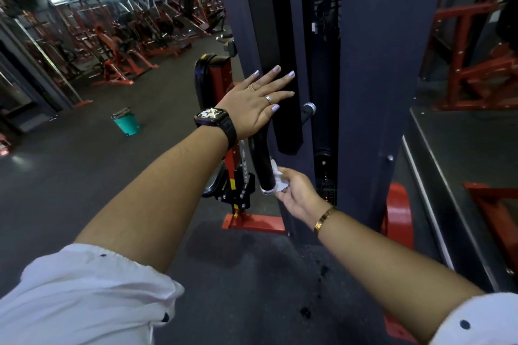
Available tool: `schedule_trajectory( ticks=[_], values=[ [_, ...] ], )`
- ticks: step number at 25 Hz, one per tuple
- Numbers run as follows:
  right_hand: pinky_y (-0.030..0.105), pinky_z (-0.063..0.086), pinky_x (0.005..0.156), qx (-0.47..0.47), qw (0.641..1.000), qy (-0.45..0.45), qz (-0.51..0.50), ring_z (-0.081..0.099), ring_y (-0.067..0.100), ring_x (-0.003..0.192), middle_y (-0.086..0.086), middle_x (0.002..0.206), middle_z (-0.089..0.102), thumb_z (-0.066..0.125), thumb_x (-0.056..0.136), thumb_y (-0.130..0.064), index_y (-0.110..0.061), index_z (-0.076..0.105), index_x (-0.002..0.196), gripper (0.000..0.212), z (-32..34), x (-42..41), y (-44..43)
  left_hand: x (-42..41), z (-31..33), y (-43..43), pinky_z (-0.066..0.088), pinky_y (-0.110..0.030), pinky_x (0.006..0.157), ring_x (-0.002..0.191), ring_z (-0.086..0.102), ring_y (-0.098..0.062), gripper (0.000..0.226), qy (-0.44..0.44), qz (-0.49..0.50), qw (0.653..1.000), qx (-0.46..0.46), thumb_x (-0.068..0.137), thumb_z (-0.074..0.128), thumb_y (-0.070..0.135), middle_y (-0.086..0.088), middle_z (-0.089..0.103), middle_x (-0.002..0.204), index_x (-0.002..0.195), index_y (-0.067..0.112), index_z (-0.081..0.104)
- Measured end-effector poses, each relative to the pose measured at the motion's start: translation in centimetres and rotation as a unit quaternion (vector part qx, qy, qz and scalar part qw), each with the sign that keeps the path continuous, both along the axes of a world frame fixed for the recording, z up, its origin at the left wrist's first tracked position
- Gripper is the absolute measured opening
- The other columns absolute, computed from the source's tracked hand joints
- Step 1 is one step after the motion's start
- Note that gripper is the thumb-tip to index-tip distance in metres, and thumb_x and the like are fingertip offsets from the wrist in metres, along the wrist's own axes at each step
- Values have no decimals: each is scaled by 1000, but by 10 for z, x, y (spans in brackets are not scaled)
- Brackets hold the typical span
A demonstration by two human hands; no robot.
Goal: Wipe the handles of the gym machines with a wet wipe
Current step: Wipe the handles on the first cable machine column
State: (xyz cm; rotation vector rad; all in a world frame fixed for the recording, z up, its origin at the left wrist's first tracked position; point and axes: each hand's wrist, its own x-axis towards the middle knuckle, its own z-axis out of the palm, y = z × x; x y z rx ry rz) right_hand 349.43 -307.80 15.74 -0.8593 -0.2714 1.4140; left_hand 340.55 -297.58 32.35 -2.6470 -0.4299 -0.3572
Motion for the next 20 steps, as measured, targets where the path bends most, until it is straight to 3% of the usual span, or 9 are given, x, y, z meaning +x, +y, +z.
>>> schedule_trajectory(
  ticks=[3,7,11,15,18,20],
  values=[
    [34,56,62,-44,988,145,39,61,27,78,16,92,62,38,97,-17,1,58,88,28,13,-10,-8,-1,1,1,4,-38,120,146,0,-11,52,0,2,1000,-5,101,14,39,6,14,159,146,25,36],
    [39,57,58,-112,992,50,41,63,33,75,23,87,62,37,99,-29,6,57,91,41,6,-2,-10,0,0,1,5,-38,120,146,0,-11,51,-1,2,1000,-4,101,15,39,7,14,159,146,26,36],
    [39,51,69,-94,991,59,72,61,28,77,17,88,61,43,97,-36,0,58,93,40,16,3,-4,-1,0,1,3,-37,120,146,-2,-10,52,-2,0,1000,-12,101,15,40,7,14,159,146,25,36],
    [37,57,70,-114,984,-7,134,68,27,71,18,83,68,48,96,-19,3,57,92,24,15,1,-15,-1,1,-1,3,-36,120,147,0,-11,53,-3,-1,1000,-15,101,13,41,7,13,159,146,25,37],
    [29,57,49,-136,986,-39,85,68,26,50,30,97,65,36,94,8,12,51,92,16,30,15,-21,0,-1,0,4,-37,120,147,4,-14,53,-8,-5,1000,-4,101,14,40,6,16,159,145,24,39],
    [26,56,46,-102,992,-76,29,67,24,54,29,104,59,37,93,12,14,52,103,19,59,20,-19,0,-1,2,4,-37,120,147,4,-14,53,-7,-5,1000,-5,101,15,40,6,16,159,145,24,40]
  ],
)
